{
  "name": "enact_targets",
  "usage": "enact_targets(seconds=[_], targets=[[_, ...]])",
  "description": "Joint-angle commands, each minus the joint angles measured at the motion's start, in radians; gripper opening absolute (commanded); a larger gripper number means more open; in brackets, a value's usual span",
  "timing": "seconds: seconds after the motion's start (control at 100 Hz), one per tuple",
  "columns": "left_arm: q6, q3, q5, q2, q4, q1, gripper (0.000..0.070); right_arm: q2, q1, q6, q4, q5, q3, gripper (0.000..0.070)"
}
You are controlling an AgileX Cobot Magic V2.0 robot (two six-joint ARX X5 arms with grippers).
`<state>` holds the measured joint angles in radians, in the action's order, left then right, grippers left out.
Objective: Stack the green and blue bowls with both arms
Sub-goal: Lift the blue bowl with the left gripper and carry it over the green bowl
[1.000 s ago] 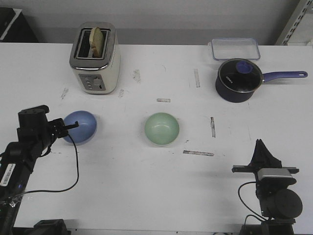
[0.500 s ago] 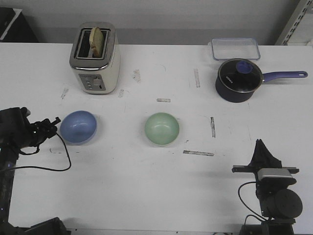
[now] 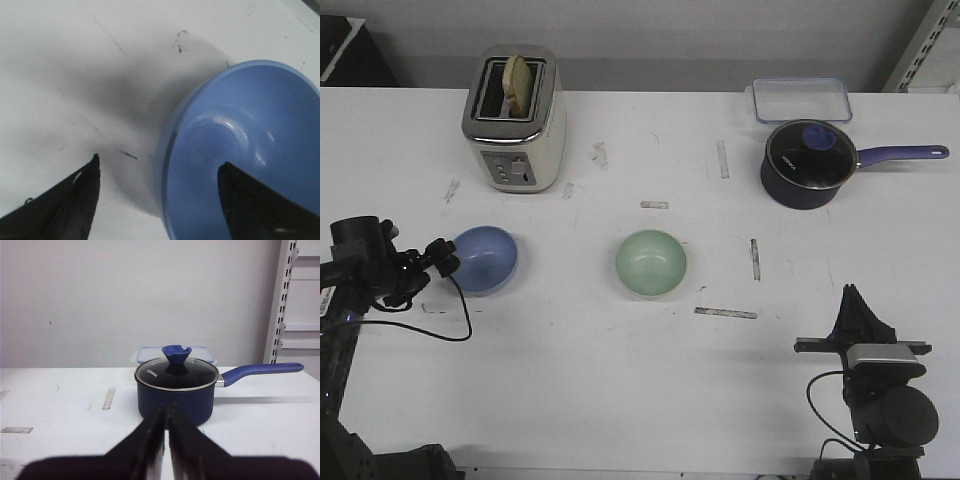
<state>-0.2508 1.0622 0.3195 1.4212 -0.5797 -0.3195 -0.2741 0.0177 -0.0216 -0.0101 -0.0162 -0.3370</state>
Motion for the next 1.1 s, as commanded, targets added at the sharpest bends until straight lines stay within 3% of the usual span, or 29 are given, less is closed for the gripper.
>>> enact_targets(seconds=[0.0,0.27,0.4,0.55,0.62,0.85,1.09], targets=[[0.0,0.022,0.003,0.025,0.015,0.001,0.0448,0.0,0.0,0.011,0.011,-0.001,-0.001,0.0005],[-0.002,0.022,-0.05,0.074,0.044,0.031,0.0418,0.0,0.0,0.011,0.01,0.0,-0.001,0.0005],[-0.002,0.022,-0.05,0.087,0.035,0.047,0.0239,0.0,0.0,0.011,0.01,0.0,-0.001,0.0005],[-0.002,0.022,-0.056,0.087,0.033,0.051,0.0132,0.0,0.0,0.011,0.01,0.0,-0.001,0.0005],[-0.002,0.022,-0.066,0.087,0.026,0.052,0.0,0.0,0.0,0.011,0.01,0.0,-0.001,0.0005],[-0.012,0.027,-0.069,0.087,0.012,0.061,0.0001,0.0,0.0,0.011,0.01,0.0,-0.001,0.0005],[-0.058,0.13,-0.071,0.087,-0.101,0.151,0.0002,0.0,0.0,0.011,0.01,-0.001,-0.001,0.0005]])
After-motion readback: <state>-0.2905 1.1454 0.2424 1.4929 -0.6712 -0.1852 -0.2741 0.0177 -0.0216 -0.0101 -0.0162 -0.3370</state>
